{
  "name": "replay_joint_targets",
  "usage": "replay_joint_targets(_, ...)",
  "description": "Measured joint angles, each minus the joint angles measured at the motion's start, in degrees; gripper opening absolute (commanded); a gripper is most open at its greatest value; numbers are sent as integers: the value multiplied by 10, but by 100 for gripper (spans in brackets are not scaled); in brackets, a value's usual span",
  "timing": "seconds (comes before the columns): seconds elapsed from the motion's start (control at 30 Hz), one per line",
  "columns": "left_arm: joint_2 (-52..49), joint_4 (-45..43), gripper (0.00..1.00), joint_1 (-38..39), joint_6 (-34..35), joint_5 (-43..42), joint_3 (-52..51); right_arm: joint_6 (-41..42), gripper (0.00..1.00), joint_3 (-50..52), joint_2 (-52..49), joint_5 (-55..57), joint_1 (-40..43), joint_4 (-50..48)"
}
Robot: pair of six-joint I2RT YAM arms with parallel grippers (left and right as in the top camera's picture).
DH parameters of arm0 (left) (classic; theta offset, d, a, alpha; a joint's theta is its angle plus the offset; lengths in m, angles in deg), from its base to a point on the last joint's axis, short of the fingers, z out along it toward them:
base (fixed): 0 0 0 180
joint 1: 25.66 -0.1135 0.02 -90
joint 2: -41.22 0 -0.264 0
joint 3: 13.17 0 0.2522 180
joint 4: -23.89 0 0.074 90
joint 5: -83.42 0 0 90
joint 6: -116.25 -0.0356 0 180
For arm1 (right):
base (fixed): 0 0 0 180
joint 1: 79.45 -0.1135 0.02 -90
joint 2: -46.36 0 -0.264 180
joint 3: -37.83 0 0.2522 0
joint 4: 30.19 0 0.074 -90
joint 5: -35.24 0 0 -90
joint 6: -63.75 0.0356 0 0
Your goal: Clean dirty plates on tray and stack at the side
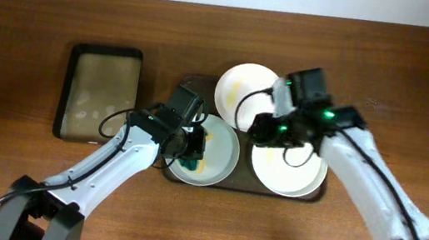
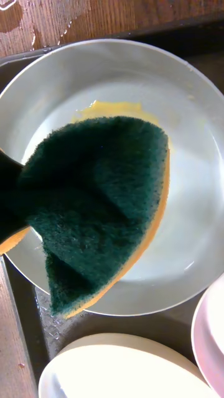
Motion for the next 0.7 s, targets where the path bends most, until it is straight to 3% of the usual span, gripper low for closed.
replay_joint_targets(0.3,0,-10,0,0,0,0,0,68,41,0,-126,25,-24,-26)
replay_joint_targets(0.43,0,-10,0,0,0,0,0,75,46,0,-132,23,-57,-51)
replay_joint_targets(0.7,0,-10,0,0,0,0,0,89,41,7,-133,34,-74,-64)
